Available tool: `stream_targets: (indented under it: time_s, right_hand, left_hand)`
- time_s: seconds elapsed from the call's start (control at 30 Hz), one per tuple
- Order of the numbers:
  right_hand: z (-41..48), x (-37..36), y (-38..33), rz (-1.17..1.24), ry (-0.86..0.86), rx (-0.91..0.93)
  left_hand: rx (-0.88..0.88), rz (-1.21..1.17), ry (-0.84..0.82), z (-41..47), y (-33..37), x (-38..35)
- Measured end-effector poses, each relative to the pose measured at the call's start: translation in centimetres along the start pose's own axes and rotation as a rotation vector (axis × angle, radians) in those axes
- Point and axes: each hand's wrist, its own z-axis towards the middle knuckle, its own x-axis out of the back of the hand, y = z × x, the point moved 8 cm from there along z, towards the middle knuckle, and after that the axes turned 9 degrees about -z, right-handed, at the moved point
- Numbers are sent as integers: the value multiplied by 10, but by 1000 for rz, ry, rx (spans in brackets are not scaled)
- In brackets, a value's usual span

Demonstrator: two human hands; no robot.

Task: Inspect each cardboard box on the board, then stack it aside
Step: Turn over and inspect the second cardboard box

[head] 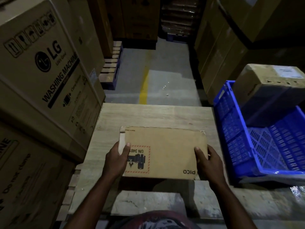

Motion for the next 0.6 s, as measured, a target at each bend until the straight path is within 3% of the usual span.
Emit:
stream_targets:
  time_s: [0.5,0.6]
  right_hand:
    - [61,-13,-37,-61,-5,-14]
    - [58,-15,-36,-32,-14,-27]
  left_hand:
    - [45,121,-42,71,18,-12]
    - [76,58,-43,71,11,-14]
